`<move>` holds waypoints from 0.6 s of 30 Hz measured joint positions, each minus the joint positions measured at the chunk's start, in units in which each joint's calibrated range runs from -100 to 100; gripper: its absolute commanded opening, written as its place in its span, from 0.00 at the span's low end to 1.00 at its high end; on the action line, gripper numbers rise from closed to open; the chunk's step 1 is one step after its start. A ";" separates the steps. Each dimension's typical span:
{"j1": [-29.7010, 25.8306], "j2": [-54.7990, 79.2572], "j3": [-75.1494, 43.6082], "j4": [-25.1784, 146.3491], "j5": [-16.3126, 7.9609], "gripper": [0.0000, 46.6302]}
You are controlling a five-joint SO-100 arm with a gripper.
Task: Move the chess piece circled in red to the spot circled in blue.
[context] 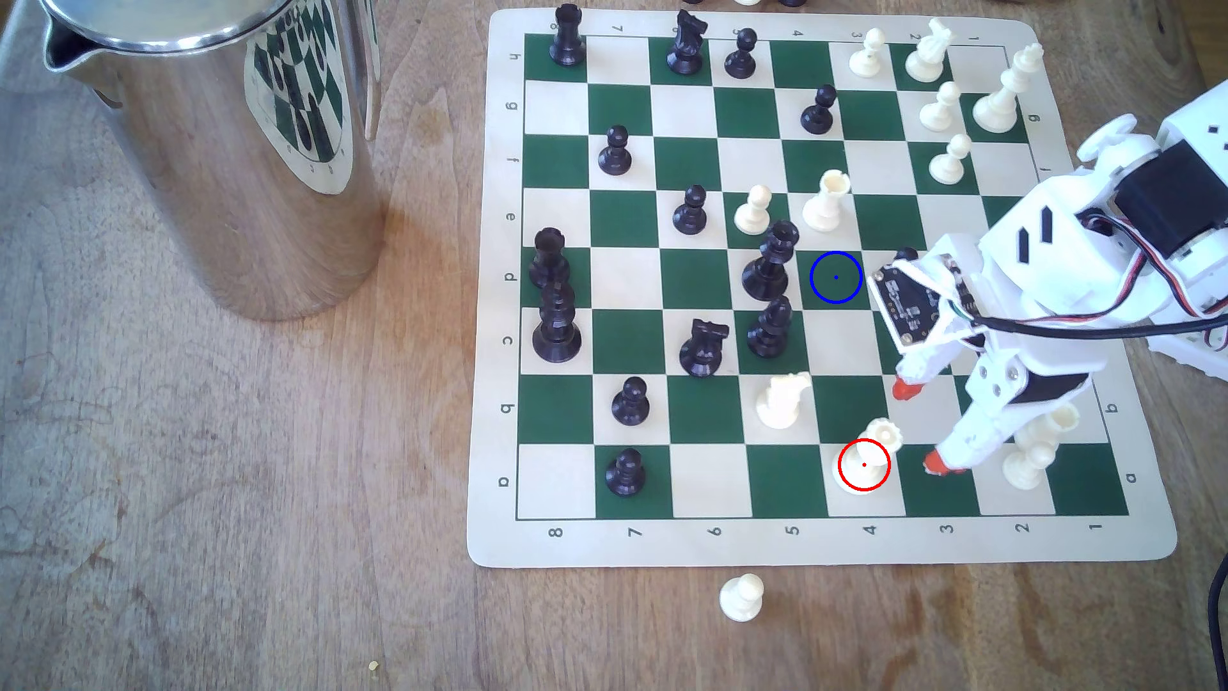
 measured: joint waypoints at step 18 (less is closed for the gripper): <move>-0.88 3.02 -8.50 1.43 -2.10 0.45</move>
